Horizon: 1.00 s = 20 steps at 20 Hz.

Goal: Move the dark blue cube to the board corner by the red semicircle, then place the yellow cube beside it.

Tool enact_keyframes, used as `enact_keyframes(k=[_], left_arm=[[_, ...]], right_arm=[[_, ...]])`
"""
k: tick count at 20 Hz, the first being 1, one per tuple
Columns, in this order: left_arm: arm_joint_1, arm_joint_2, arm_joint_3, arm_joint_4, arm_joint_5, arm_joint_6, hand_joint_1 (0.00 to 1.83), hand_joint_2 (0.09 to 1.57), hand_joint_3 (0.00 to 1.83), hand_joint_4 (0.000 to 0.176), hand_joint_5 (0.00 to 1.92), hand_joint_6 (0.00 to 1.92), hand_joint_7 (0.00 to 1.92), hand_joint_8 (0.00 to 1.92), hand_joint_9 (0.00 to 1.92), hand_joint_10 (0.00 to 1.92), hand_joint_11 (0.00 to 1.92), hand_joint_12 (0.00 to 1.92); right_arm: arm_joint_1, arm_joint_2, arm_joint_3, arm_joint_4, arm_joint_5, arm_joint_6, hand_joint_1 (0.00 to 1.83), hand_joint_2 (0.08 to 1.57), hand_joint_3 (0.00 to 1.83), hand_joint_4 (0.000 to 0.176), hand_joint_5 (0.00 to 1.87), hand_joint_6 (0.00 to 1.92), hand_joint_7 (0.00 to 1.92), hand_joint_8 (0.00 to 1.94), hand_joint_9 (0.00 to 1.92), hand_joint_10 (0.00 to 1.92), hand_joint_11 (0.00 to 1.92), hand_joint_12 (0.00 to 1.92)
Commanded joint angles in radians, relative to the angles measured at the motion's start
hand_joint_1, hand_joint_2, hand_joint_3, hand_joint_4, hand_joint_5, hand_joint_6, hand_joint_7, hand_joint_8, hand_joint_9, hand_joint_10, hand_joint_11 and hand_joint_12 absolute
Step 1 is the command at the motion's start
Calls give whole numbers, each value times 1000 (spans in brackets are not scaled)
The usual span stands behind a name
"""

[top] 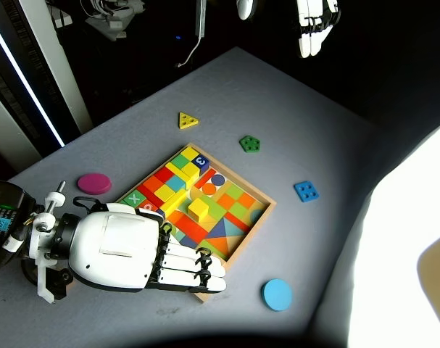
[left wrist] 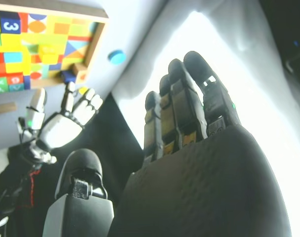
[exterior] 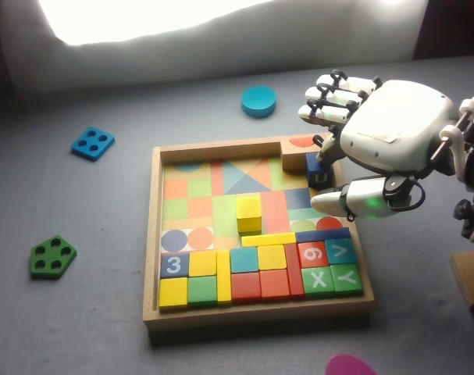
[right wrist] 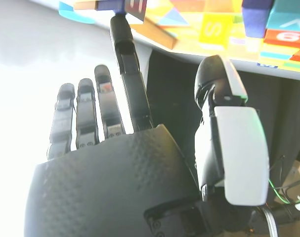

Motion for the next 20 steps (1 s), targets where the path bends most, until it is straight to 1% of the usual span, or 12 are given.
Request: enact_keyframes(k=[1,2,3,4,5,6,7,10,11,14,18,20], left_arm=[[-18,1,-4,14,-99,0,76,1241,0,50,244,2,276,0,330,1,0,1012],[-18,1,-4,14,-99,0,117,1239,0,44,258,7,280,3,346,7,0,1007],[-18,1,-4,14,-99,0,122,1239,0,43,259,7,270,0,345,7,0,1007],[-18,1,-4,14,-99,0,119,1240,0,46,260,5,265,0,330,3,0,980],[-18,1,-4,14,-99,-1,141,1238,0,48,262,5,272,3,334,5,0,973],[-19,1,-4,14,-99,-1,127,1240,0,46,254,1,267,0,337,5,0,982],[-20,1,-4,14,-99,-1,120,1239,0,46,254,1,271,2,341,5,0,994],[-20,1,-4,14,-98,-1,113,1239,0,50,245,0,274,1,326,0,0,978],[-20,1,-4,14,-98,-1,116,1237,0,55,234,0,264,0,320,0,0,962],[-20,1,-4,14,-98,-1,132,1239,0,55,236,1,271,3,329,3,0,965],[-20,1,-3,17,-98,-1,143,1241,1,50,238,2,270,2,334,3,0,979],[-20,1,-2,17,-98,-1,132,1246,2,49,236,1,278,4,347,6,0,1002]], right_arm=[[-2,3,9,-1,61,-16,0,1190,2,3,793,27,142,12,0,0,0,0],[-2,3,9,-1,63,-16,0,1190,2,0,803,31,150,15,0,0,0,0],[-1,4,9,-1,65,-16,0,1192,3,0,805,31,145,12,0,0,0,0],[0,4,9,3,70,-16,0,1194,3,2,804,30,130,5,0,0,0,0],[5,4,9,12,73,-16,0,1200,6,0,813,33,141,9,0,0,0,0],[10,4,7,27,93,-16,0,1198,5,0,816,34,139,7,0,0,0,0],[16,4,4,32,141,-6,0,1197,4,0,811,31,135,5,0,0,0,0],[30,3,3,32,196,17,0,1199,4,0,818,31,151,10,0,0,0,0],[35,2,2,32,203,22,0,1201,5,0,807,26,134,2,0,0,0,0],[48,-1,-5,32,211,37,0,1195,2,0,807,25,136,3,0,0,0,0],[60,-7,-57,23,190,35,0,1196,2,0,815,26,143,5,0,0,0,0],[70,-16,-91,23,153,29,0,1204,5,0,826,28,152,7,0,0,0,0]])
